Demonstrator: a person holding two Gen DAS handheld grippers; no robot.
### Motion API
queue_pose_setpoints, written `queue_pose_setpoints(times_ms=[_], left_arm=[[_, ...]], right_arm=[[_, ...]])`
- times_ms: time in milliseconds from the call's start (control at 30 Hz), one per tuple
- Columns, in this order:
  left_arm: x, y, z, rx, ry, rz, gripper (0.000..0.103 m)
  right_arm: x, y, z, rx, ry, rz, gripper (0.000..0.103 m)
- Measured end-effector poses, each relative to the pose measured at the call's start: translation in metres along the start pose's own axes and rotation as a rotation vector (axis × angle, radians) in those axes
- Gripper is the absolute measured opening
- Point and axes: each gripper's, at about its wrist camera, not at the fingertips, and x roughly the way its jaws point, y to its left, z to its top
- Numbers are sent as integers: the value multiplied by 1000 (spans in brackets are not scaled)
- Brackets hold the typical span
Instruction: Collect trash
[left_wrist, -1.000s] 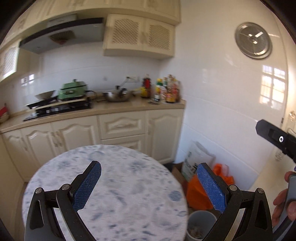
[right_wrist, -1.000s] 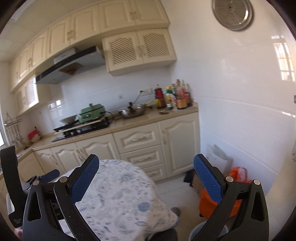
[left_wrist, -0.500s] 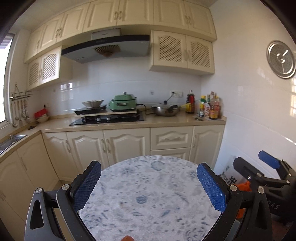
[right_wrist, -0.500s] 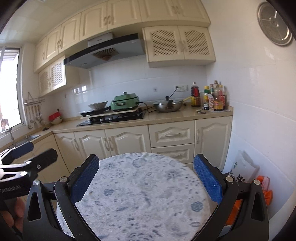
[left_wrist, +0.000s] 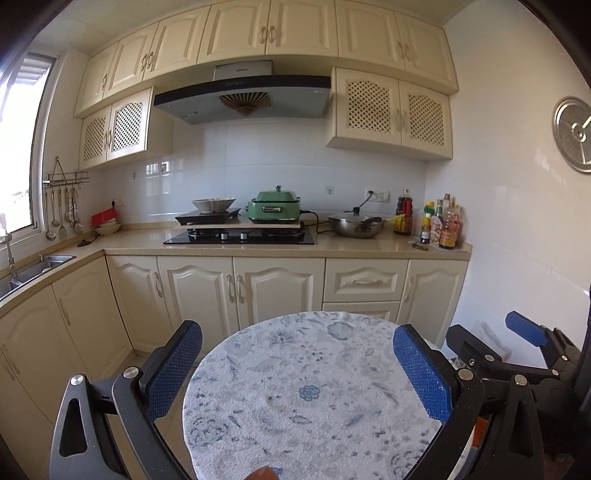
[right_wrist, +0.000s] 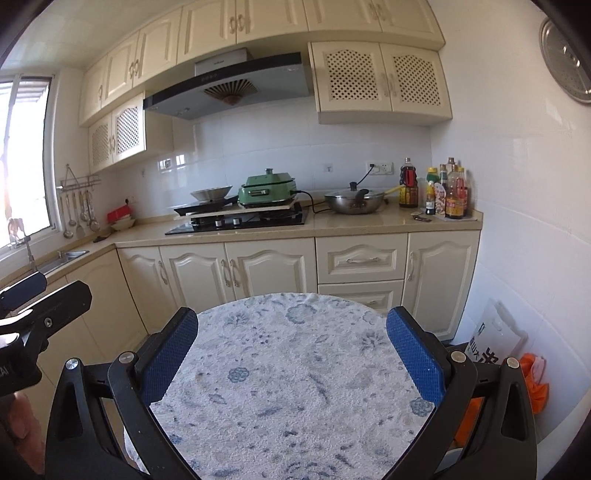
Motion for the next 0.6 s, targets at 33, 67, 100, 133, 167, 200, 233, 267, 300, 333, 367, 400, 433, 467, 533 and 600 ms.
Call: queue_pose_setpoints(times_ms=[33,67,100,133,167,200,233,267,300,333,367,400,433,467,533,600], left_arm=[[2,0,1,0,-1,1,102],[0,-1,1,-2,-2,2,102],[8,2,3,-6,-1,-1,102],[8,3,3,-9,-2,-3,102],[6,2,3,-12,-5,-5,102],[10,4,5,-14,-5,-4,102],[12,7,5,-16,-6,-3,102],[13,9,6,-19,-5,-3,102],[13,9,5,-21,-4,-3,102],[13,9,5,-25,-5,-4,102],[13,9,6,-28,-6,-4,102],[14,11,5,-30,-6,-4,102],[14,12,5,-31,-5,-6,102],[15,12,6,-33,-5,-14,102],[16,12,4,-39,-4,-26,102],[17,11,4,-43,-4,-29,102]], right_arm=[[0,1,-1,0,2,3,103],[1,1,-1,1,4,6,103],[1,1,-1,1,6,6,103],[2,2,-1,0,7,6,103],[2,2,-1,0,7,6,103],[3,2,0,0,7,5,103],[3,2,-1,0,7,4,103],[3,3,-1,-2,7,3,103],[3,3,0,-4,6,1,103],[3,3,0,-7,5,-1,103],[3,4,0,-8,4,-1,103],[3,5,0,-9,3,-1,103],[3,5,0,-9,3,0,103],[3,5,0,-9,4,0,103],[3,5,0,-9,5,-1,103],[3,6,0,-10,6,0,103]])
